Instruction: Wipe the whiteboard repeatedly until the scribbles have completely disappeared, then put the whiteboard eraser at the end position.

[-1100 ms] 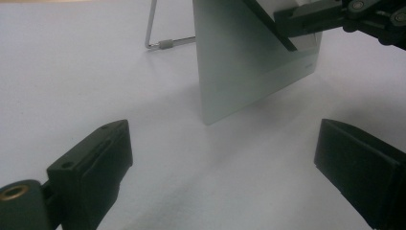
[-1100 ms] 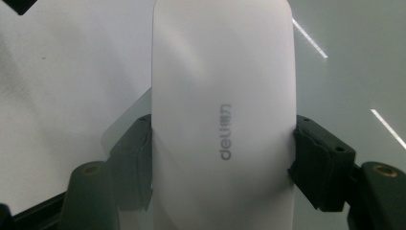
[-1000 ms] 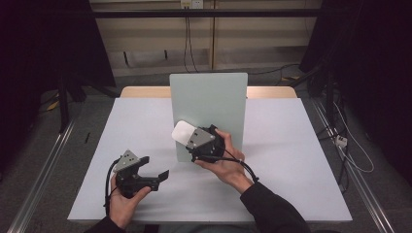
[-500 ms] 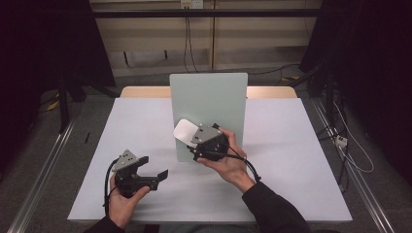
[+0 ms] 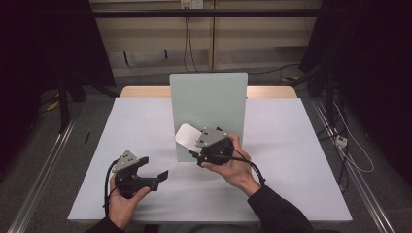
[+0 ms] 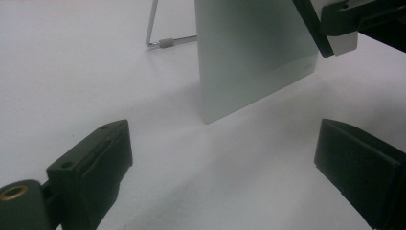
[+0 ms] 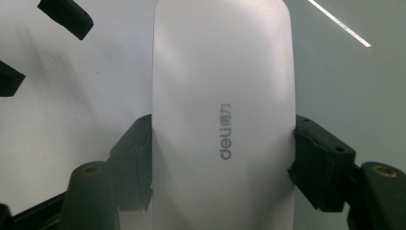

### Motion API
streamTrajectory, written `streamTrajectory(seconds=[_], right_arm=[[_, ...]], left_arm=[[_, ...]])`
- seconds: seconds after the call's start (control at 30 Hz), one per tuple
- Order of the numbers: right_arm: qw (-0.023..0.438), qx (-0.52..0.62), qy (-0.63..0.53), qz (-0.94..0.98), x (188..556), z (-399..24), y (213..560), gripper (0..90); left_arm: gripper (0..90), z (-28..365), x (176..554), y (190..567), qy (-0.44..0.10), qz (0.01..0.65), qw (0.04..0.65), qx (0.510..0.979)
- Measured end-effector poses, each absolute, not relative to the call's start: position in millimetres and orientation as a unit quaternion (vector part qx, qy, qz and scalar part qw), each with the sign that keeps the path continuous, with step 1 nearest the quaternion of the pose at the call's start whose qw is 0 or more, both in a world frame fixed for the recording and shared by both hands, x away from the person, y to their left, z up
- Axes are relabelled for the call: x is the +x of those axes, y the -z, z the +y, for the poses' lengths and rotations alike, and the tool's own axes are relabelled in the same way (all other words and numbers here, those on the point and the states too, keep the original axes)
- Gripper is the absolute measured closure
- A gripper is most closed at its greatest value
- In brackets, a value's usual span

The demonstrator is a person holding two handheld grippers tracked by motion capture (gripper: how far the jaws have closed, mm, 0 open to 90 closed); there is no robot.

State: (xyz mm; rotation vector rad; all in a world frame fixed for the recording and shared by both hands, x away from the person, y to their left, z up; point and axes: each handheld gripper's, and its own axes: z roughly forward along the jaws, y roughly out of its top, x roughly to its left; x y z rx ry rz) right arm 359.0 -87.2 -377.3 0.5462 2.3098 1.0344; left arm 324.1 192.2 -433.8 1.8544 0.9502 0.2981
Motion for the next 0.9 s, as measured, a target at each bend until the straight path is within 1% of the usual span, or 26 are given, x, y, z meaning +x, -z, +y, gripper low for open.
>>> streamTrajectory(seconds=[0.47,0.9], right_arm=[[0.232,0.205,-0.378,0.873,359,-98,378,31.6],[0.201,0.212,-0.365,0.884,355,-120,382,31.6]], left_arm=[[5.6,194,325,434,-0.12,0.39,0.498,0.765],[5.6,192,325,434,-0.121,0.391,0.496,0.766]])
